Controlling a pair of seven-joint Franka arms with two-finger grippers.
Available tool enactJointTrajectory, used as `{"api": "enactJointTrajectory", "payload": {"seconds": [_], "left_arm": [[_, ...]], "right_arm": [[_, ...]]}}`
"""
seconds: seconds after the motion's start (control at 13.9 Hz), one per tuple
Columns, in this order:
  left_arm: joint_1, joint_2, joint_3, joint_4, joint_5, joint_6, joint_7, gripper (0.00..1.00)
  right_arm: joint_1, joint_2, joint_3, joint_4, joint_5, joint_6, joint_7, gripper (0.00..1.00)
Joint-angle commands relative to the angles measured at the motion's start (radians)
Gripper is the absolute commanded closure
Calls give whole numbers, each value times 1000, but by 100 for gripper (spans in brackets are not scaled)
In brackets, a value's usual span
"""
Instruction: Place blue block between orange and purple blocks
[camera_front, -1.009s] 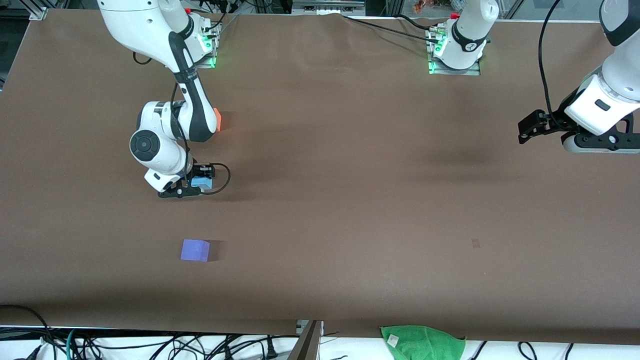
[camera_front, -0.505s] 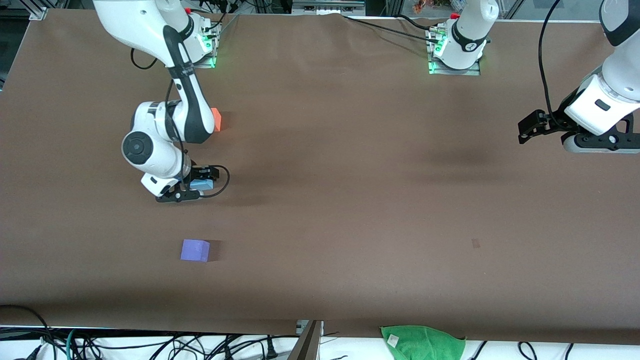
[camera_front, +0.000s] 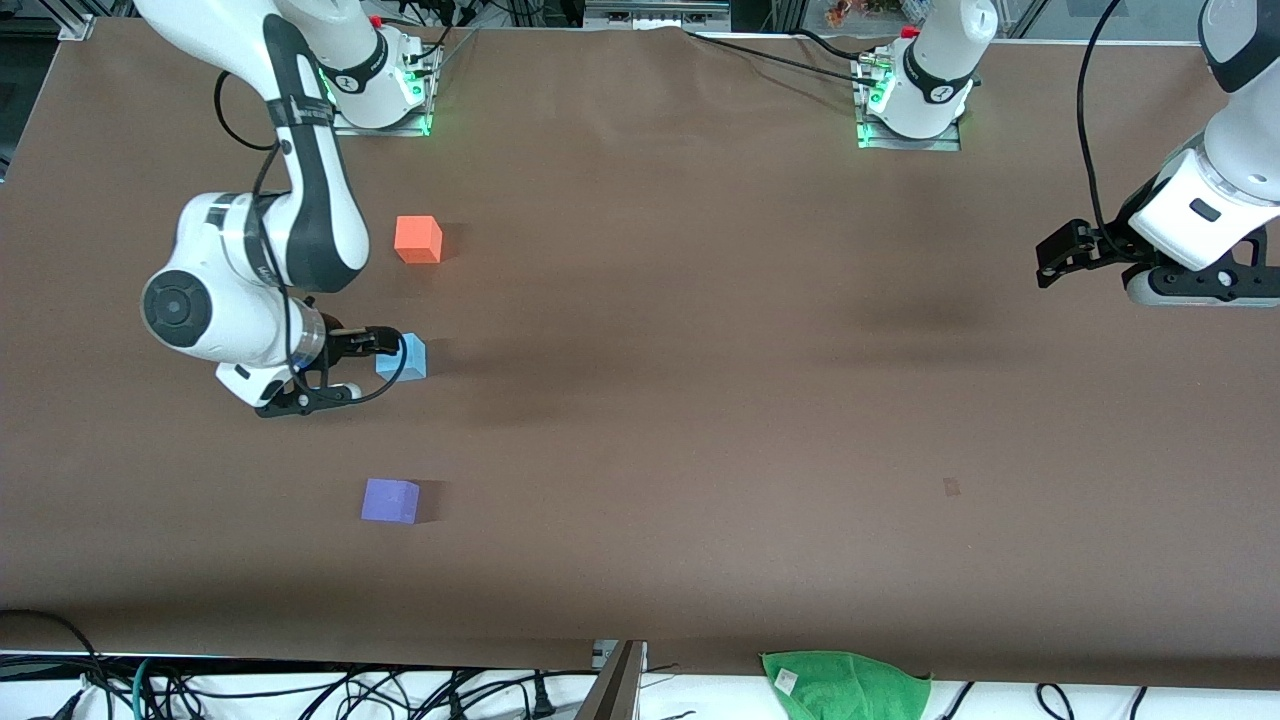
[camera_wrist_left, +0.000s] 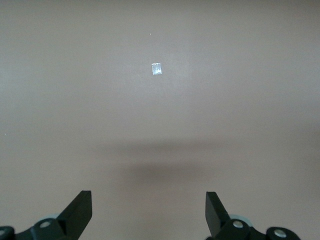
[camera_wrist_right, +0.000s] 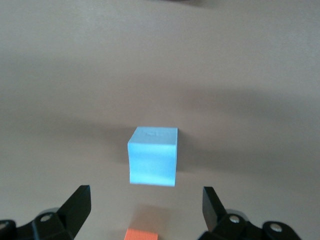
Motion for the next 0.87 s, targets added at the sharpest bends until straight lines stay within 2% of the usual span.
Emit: {"api": "enactJointTrajectory", "payload": {"seconds": [0.0, 0.22, 0.36, 0.43, 0.65, 0.79], "left_arm": [[1, -9, 2, 2, -8, -5, 20, 0], [1, -9, 2, 4, -10, -5, 20, 0], [1, -9, 4, 4, -10, -5, 20, 0], [1, -9, 2, 4, -10, -5, 20, 0], [1, -9, 4, 8, -10, -6, 20, 0], [1, -9, 4, 8, -10, -5, 20, 0]], "right_arm": [[-3, 5, -34, 118, -5, -163, -16, 1], [-7, -1, -57, 205, -31, -278, -16, 1], [-41, -36, -37, 236, -107, -314, -9, 1], [-75, -65, 1, 236, -141, -323, -8, 1], [-209, -142, 165, 233, -247, -355, 15, 1], [-298, -182, 263, 230, -285, -378, 41, 1]]}}
